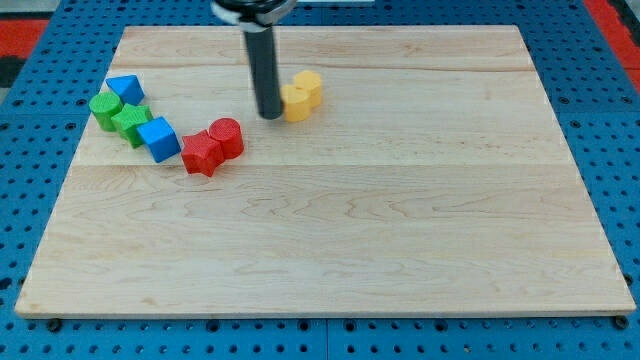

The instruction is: Place your hand above the blue cube

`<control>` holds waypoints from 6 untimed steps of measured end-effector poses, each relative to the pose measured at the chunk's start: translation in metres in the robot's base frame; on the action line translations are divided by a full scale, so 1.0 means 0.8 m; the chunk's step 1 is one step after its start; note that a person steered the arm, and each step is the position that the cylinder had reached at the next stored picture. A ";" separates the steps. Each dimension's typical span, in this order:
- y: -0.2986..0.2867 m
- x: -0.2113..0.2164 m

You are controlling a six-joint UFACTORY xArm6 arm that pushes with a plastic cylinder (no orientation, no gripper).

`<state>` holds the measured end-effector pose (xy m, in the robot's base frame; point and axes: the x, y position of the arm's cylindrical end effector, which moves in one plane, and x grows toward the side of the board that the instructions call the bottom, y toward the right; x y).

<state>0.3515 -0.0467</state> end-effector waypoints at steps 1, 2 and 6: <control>0.031 -0.024; 0.010 -0.023; -0.178 -0.006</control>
